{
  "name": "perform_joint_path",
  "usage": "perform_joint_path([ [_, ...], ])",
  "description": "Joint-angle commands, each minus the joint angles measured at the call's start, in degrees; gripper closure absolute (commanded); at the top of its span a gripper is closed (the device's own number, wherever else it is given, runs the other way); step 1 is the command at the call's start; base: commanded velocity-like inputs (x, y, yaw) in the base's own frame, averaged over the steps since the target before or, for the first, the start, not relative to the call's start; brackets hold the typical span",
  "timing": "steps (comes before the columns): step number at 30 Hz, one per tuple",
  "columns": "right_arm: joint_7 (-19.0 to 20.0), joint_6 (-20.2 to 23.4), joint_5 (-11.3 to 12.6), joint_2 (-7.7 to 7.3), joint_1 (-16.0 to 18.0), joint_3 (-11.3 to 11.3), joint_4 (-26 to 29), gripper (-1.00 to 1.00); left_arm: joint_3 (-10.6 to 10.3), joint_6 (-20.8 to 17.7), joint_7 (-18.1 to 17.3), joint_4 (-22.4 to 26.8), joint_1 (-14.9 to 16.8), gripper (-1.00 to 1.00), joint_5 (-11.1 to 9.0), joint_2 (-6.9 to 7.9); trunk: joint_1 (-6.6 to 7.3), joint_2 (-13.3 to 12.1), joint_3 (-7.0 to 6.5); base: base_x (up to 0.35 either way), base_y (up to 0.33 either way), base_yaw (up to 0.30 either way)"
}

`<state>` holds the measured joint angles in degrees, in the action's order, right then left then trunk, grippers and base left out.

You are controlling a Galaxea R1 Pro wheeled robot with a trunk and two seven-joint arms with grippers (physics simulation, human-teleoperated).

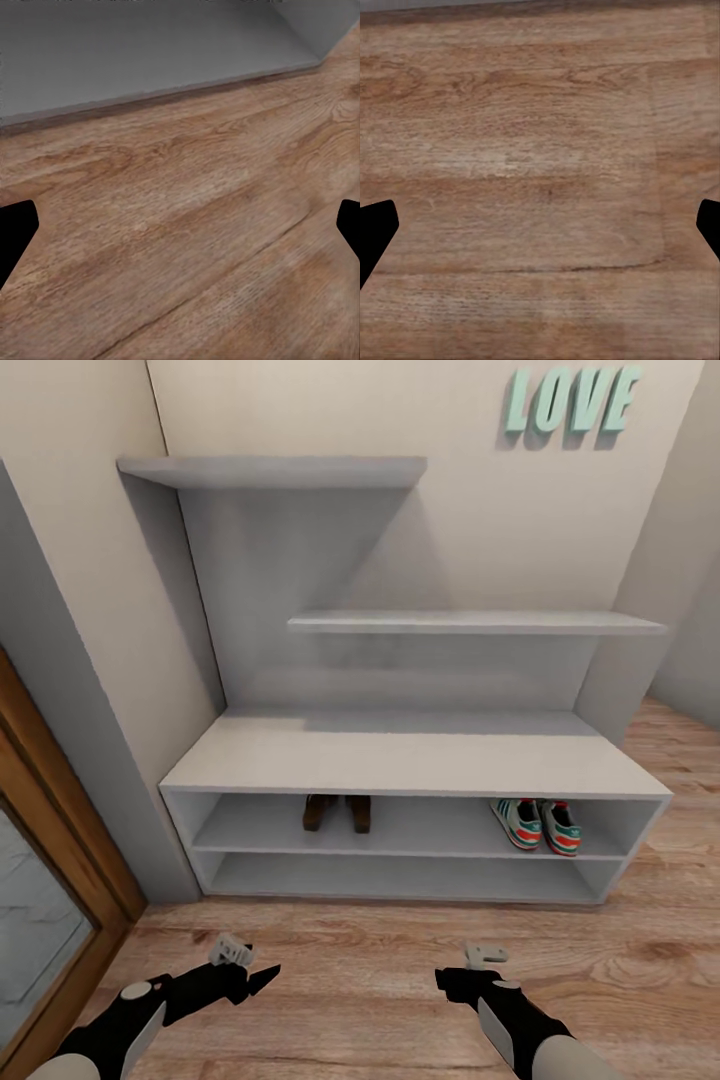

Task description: Pick up the two gym shoes and the two sandals from the corridor floor and place them onto the hallstand (shoe rack) in the corridor, making sure they are on the rack and not on the floor. Arrange them so the two gym shoes are next to each other and the two sandals are next to each other.

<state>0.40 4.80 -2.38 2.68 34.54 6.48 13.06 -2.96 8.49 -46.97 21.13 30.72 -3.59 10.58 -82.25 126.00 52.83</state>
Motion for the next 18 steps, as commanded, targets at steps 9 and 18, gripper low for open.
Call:
perform_joint_path([
  [9, 0.09, 0.34, -0.26, 0.05, 0.0, 0.32, -3.86, -1.0, -0.29, 1.17, -0.05, -0.38, 0.04, -1.0, -0.37, 0.05, 0.01, 0.02, 0.07, 0.0, 0.0, 0.0],
  [18, 0.04, 0.38, -0.26, 0.05, 0.0, 0.36, -6.38, -1.0, -0.29, 1.18, -0.05, -0.39, 0.04, -1.0, -0.37, 0.05, 0.01, 0.02, 0.07, 0.0, 0.0, 0.0],
])
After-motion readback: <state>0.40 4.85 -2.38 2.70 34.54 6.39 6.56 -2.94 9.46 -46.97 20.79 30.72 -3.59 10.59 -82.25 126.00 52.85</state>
